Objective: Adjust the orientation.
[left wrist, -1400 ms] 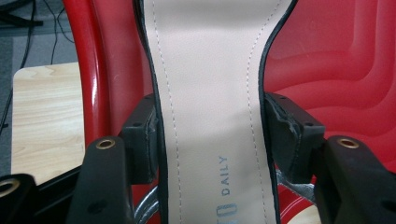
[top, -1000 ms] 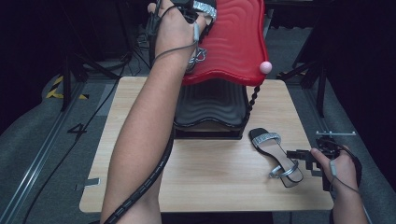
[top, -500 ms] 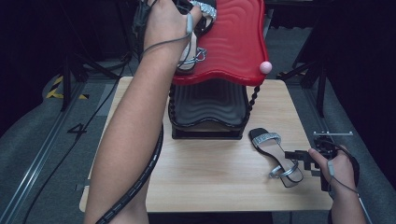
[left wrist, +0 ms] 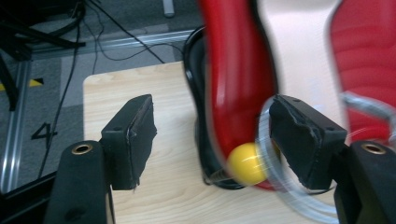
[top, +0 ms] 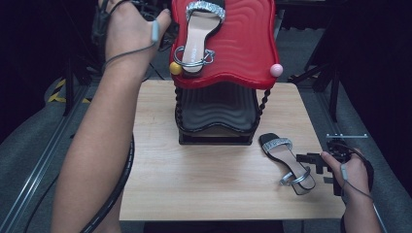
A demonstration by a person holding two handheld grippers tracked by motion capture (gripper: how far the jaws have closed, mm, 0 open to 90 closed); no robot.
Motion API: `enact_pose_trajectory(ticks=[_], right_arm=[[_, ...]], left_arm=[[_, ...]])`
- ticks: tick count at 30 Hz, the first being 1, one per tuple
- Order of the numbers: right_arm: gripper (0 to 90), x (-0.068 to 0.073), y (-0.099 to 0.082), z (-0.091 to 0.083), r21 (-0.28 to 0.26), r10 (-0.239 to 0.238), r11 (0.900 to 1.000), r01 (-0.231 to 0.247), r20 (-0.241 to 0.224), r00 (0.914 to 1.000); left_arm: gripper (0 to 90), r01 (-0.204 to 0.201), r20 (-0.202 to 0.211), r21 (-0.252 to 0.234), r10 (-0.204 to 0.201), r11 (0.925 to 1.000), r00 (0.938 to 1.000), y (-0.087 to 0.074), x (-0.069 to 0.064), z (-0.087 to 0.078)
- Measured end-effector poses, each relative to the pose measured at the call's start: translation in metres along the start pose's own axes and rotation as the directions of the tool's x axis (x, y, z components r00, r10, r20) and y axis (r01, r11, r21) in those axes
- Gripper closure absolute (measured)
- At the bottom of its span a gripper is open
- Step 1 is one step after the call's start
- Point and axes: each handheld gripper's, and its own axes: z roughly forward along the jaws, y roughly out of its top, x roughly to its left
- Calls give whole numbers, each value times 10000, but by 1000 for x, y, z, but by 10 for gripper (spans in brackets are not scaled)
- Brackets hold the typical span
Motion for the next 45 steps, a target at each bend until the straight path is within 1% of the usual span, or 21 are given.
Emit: enact_pose_trajectory(ticks=[2, 3, 7, 9, 12, 16, 20, 21, 22, 23, 25, 27, 28, 31, 32, 33, 34, 35, 38, 43, 45], right_arm=[[345, 1, 2, 2, 35, -79, 10000, 79, 73, 9999], [340, 2, 4, 4, 81, -116, 9999, 115, 76, 9999], [329, 8, 12, 7, 301, -508, 9983, 494, 490, 9975], [328, 8, 15, 8, 442, -601, 9974, 571, 678, 9959], [326, 7, 21, 9, 635, -803, 9953, 736, 1090, 9908], [320, 6, 27, 13, 892, -806, 9936, 690, 1338, 9877], [315, 5, 31, 14, 895, -822, 9936, 696, 1458, 9859], [315, 4, 31, 15, 891, -805, 9937, 677, 1491, 9855], [315, 4, 32, 15, 891, -778, 9939, 648, 1515, 9854], [315, 3, 32, 16, 869, -819, 9938, 689, 1570, 9842], [315, 3, 33, 18, 879, -777, 9941, 640, 1622, 9837], [315, 3, 34, 19, 959, -901, 9926, 746, 1698, 9814], [315, 3, 34, 19, 959, -901, 9926, 746, 1698, 9814], [315, 4, 36, 20, 1153, -1000, 9901, 802, 1782, 9789], [311, 4, 37, 21, 1262, -1005, 9889, 779, 1834, 9779], [311, 4, 37, 21, 1262, -1005, 9889, 779, 1834, 9779], [307, 3, 38, 23, 1325, -952, 9886, 716, 1810, 9789], [307, 3, 38, 23, 1325, -952, 9886, 716, 1810, 9789], [307, 1, 40, 25, 1440, -943, 9873, 667, 1938, 9765], [306, 3, 40, 32, 1612, -1025, 9843, 714, 1936, 9757], [296, 4, 40, 34, 1646, -1030, 9838, 715, 1913, 9761]], left_arm=[[313, -21, -257, 66, 22, 10000, 9997, -5, 10, 3], [313, -11, -267, 150, 15, 9999, 9996, -8, 14, 5], [313, 90, -145, 287, -86, 9995, 9999, -22, 34, 16], [313, 165, -138, 280, -161, 9995, 9998, -29, 44, 21], [316, 267, -199, 473, -258, 9985, 9995, -44, 59, 35], [316, 288, -96, 605, -283, 9978, 9996, -62, 72, 50], [316, 194, 51, 613, -198, 9979, 9998, -80, 80, 63], [316, 194, 51, 613, -198, 9979, 9998, -80, 80, 63], [315, 70, 191, 664, -82, 9978, 9998, -91, 83, 71], [315, -4, 267, 672, -14, 9977, 9996, -96, 85, 75], [313, -29, 392, 749, 0, 9972, 9992, -108, 89, 86], [313, -42, 497, 847, 0, 9964, 9988, -121, 93, 98], [313, -42, 497, 847, 0, 9964, 9988, -121, 93, 98], [313, 18, 689, 990, -86, 9951, 9976, -140, 99, 116], [312, 55, 862, 1085, -150, 9941, 9962, -153, 104, 128], [312, 55, 862, 1085, -150, 9941, 9962, -153, 104, 128], [312, 193, 1030, 1259, -324, 9919, 9942, -166, 111, 141], [312, 193, 1030, 1259, -324, 9919, 9942, -166, 111, 141], [313, 319, 997, 1419, -464, 9894, 9939, -184, 119, 159], [313, 305, 1140, 1542, -484, 9876, 9923, -204, 122, 172], [310, 342, 1415, 1558, -566, 9872, 9883, -211, 124, 175]])
